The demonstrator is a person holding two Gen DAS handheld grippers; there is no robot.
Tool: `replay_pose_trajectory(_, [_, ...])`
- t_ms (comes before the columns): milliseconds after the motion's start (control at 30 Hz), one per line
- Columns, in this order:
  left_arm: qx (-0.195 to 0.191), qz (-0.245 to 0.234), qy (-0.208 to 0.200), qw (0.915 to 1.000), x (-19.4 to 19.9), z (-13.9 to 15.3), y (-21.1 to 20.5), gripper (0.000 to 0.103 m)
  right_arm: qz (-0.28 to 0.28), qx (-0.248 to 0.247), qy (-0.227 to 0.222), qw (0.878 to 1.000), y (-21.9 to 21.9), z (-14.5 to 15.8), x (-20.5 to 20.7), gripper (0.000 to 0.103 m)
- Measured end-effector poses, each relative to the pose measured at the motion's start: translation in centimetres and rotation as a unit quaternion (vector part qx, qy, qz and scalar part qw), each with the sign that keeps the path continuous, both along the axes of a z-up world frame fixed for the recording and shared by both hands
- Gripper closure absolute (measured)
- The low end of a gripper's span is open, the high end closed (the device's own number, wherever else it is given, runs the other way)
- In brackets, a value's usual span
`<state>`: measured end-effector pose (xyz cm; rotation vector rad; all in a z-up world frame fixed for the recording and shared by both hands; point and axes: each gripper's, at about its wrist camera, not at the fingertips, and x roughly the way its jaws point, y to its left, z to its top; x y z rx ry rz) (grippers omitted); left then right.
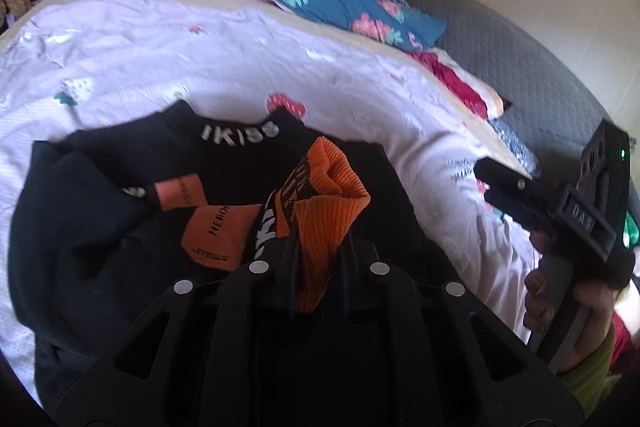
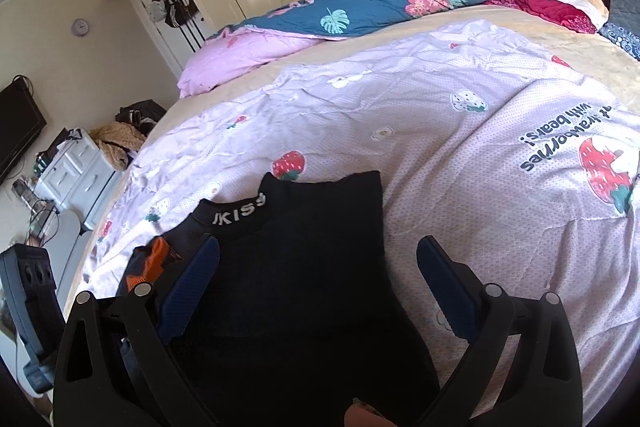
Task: Fold small clothes
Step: 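Lift the grasped sleeve with the left tool and lay it across the shirt body, then release the sleeve with the left tool while the right tool grasps the collar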
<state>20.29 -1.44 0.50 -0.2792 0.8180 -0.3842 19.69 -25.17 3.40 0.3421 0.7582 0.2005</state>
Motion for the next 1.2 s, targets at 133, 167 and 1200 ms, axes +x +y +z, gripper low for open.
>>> replay_pose_trajectory(133, [-0.006,-0.021,0.026,0.9994,0.4,-1.3,-0.4,0.079,-0.003,-0.001,0.024,1.000,0.0,-1.3,0.6,0.005])
replay_pose_trajectory(167, [-0.006,-0.025,0.032,0.9992,0.5,-1.5,-0.4,0.074,-0.001,-0.001,0.029,1.000,0.1,-1.6,0.7,0.005])
replay_pose_trajectory(1200, [-0.017,0.287,-0.033,0.9571,-2.5,3.8,20.5,0.015,0.212,-0.113,0.029,0.970,13.7,-6.2,-1.8,0.095])
